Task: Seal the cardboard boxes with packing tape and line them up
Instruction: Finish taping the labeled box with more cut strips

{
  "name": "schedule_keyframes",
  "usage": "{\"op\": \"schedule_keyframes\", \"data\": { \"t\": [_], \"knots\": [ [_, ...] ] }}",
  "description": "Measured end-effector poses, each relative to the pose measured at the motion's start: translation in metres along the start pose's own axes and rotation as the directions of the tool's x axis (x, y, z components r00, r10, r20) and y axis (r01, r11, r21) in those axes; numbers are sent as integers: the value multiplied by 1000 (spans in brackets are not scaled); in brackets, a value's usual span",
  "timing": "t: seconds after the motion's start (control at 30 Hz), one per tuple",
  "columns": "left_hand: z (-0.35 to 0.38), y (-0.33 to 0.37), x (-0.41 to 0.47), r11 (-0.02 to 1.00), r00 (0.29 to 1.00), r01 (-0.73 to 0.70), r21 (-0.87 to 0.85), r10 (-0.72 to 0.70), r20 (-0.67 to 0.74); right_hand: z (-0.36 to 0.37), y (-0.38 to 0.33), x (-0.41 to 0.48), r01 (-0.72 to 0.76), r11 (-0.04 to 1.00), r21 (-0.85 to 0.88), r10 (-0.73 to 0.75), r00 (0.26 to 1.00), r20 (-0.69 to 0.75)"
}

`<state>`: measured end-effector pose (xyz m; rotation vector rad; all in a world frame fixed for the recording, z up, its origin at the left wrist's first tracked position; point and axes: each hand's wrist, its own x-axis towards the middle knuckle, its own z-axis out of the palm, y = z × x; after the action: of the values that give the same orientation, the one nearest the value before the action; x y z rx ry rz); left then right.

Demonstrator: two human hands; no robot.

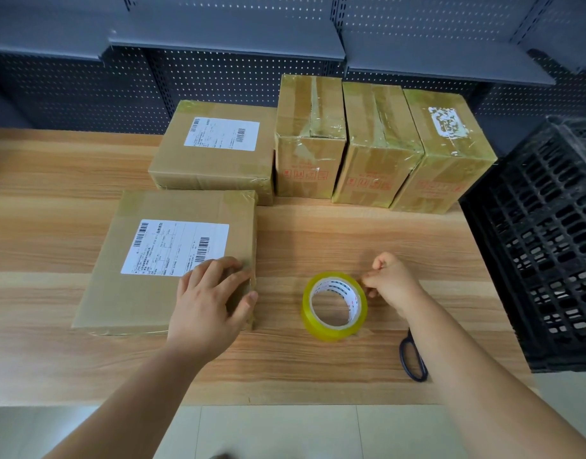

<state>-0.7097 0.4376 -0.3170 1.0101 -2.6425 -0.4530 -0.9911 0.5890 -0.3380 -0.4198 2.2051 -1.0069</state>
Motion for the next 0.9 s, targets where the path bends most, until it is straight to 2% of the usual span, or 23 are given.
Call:
{"op": "schedule_keyframes", "data": {
  "t": [0.1,0.23,0.33,0.6,0.77,0.9],
  "knots": [
    [-1,0,0,1000,1000,-2,-1,2,-2,-1,-1,0,46,999,15,-46,999,7],
    [-1,0,0,1000,1000,-4,3,4,-2,3,-5,4,159,964,-213,-153,987,43],
    [0,0,0,1000,1000,-2,3,2,-3,12,-6,9,172,932,-318,-166,985,44],
    [-1,0,-1,1000,1000,1,3,-1,4,12,-10,11,111,957,-268,-99,993,59],
    [-2,1,-1,1000,1000,-6,-7,6,-3,19,-12,15,65,969,-239,-72,997,-21],
    [-2,0,0,1000,1000,-9,-12,9,-2,19,-15,16,88,954,-288,-94,996,-4]
  ]
}}
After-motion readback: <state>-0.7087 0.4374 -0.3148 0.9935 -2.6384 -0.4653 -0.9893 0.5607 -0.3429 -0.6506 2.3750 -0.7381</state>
